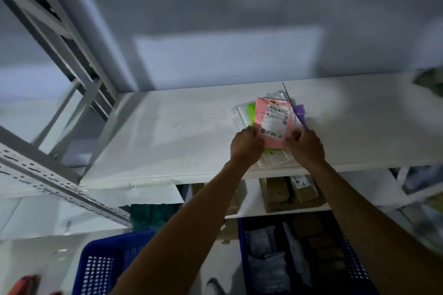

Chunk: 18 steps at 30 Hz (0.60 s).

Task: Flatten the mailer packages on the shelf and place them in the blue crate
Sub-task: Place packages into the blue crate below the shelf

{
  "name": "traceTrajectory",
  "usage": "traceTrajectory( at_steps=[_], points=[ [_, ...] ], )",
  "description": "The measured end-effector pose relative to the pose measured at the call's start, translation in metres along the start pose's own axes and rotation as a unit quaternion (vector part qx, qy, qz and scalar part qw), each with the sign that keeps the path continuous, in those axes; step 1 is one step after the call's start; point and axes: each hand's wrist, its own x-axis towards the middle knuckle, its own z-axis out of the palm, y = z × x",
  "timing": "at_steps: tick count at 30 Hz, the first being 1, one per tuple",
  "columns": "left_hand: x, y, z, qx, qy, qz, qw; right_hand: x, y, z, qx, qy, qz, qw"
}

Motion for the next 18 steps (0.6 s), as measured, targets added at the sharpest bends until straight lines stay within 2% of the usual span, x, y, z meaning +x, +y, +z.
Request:
traceTrajectory(
  at_steps=[4,7,12,14,18],
  points=[
    [0.006,-0.012,-0.008,-0.073,0.046,-0.04,0.995,0.004,-0.007,0.009,0.024,0.018,-0.005,1.0],
    [0.004,-0.022,-0.024,-0.106,0.072,-0.072,0.989,0.0,-0.025,0.021,0.069,-0.01,-0.002,0.998],
    [-0.003,-0.061,-0.053,-0.137,0.089,-0.116,0.98,-0.015,-0.061,0.055,0.119,-0.052,-0.059,0.99],
    [-0.011,-0.081,-0.063,-0.102,0.101,-0.136,0.98,-0.023,-0.071,0.071,0.099,-0.081,-0.084,0.988],
    [-0.035,-0.119,-0.071,0.045,0.129,-0.177,0.975,-0.04,-0.08,0.108,0.014,-0.148,-0.131,0.98]
  ],
)
